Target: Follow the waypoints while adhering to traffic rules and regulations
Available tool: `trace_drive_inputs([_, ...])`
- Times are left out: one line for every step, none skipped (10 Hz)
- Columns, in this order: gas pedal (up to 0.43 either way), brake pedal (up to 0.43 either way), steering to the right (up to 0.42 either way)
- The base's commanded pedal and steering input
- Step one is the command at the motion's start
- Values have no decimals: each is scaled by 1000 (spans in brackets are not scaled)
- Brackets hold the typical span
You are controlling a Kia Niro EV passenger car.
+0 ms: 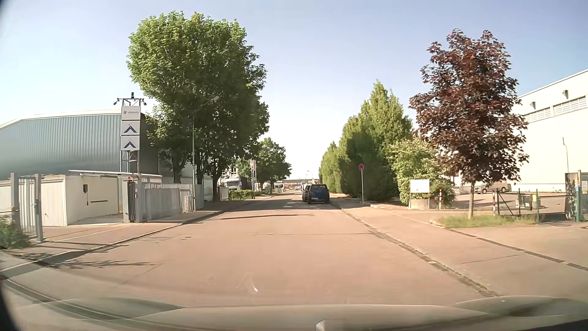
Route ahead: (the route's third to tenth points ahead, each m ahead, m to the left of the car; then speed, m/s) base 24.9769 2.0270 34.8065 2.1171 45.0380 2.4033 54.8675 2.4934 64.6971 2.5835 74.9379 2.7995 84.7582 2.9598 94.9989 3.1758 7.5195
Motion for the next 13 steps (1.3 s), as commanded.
trace_drive_inputs([67,0,-27])
trace_drive_inputs([67,0,-29])
trace_drive_inputs([67,0,-32])
trace_drive_inputs([67,0,-33])
trace_drive_inputs([67,0,-33])
trace_drive_inputs([67,0,-33])
trace_drive_inputs([67,0,-33])
trace_drive_inputs([67,0,-33])
trace_drive_inputs([67,0,-33])
trace_drive_inputs([67,0,-33])
trace_drive_inputs([67,0,-33])
trace_drive_inputs([67,0,-32])
trace_drive_inputs([67,0,-32])
